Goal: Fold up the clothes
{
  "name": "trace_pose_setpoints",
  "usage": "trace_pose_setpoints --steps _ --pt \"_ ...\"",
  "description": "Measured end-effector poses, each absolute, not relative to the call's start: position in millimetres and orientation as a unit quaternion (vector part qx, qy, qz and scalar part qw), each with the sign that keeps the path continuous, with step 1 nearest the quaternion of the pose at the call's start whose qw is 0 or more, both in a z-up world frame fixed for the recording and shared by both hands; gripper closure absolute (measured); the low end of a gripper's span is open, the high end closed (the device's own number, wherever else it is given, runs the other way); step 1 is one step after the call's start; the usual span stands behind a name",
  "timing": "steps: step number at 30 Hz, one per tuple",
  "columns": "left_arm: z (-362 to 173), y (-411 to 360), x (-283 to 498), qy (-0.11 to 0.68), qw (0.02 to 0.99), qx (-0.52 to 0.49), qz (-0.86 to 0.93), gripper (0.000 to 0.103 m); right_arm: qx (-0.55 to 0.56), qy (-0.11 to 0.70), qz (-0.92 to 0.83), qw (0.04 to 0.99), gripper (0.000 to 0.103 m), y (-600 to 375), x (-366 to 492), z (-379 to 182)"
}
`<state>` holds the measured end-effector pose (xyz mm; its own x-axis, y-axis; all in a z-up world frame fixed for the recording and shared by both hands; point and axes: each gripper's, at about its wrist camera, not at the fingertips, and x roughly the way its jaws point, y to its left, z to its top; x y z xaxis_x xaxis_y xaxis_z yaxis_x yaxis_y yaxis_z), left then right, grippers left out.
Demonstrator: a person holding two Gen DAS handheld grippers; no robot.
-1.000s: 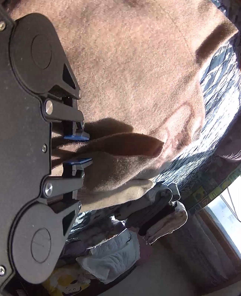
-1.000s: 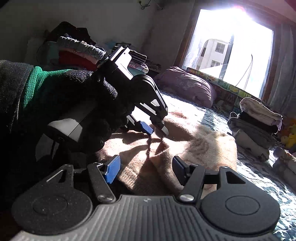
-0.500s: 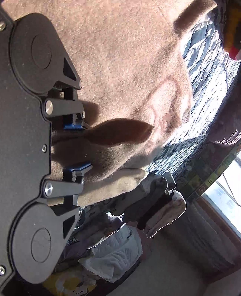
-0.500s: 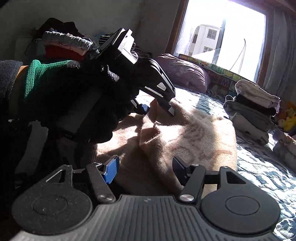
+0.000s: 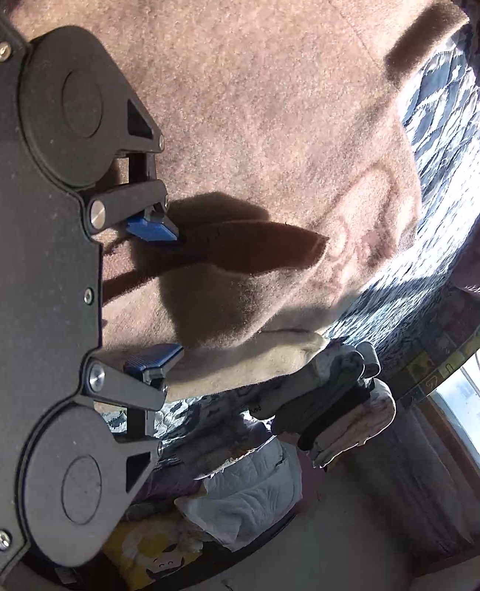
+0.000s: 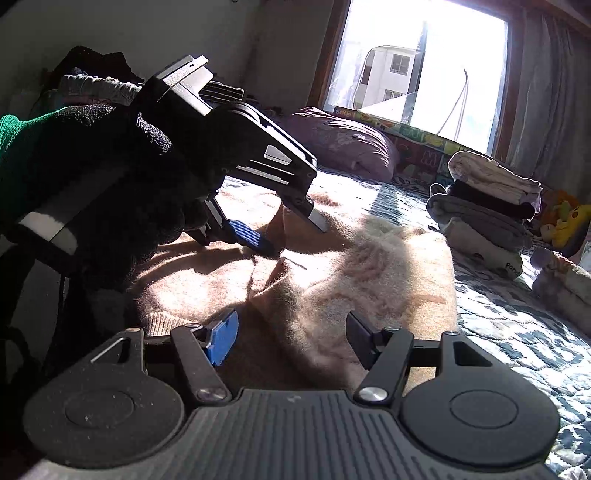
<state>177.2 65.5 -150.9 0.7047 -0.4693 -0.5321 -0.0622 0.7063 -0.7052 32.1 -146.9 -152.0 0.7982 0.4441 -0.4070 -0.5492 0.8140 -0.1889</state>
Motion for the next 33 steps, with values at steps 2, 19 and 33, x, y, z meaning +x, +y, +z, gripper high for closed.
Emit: trace_pose_setpoints --steps 2,19,33 --pt "-150 68 172 0.374 0.838 -0.378 -0.122 0.047 -0.152 0.179 0.264 0.936 0.038 -148 34 -154" --pt "-121 35 144 0.32 0.881 -0.301 -0.178 0.103 -0.151 0.179 0.225 0.946 0.031 -155 44 -159" --pt "-168 66 150 0.397 0.825 -0.383 -0.127 0.101 -0.157 0.225 0.254 0.928 0.039 -174 38 -160"
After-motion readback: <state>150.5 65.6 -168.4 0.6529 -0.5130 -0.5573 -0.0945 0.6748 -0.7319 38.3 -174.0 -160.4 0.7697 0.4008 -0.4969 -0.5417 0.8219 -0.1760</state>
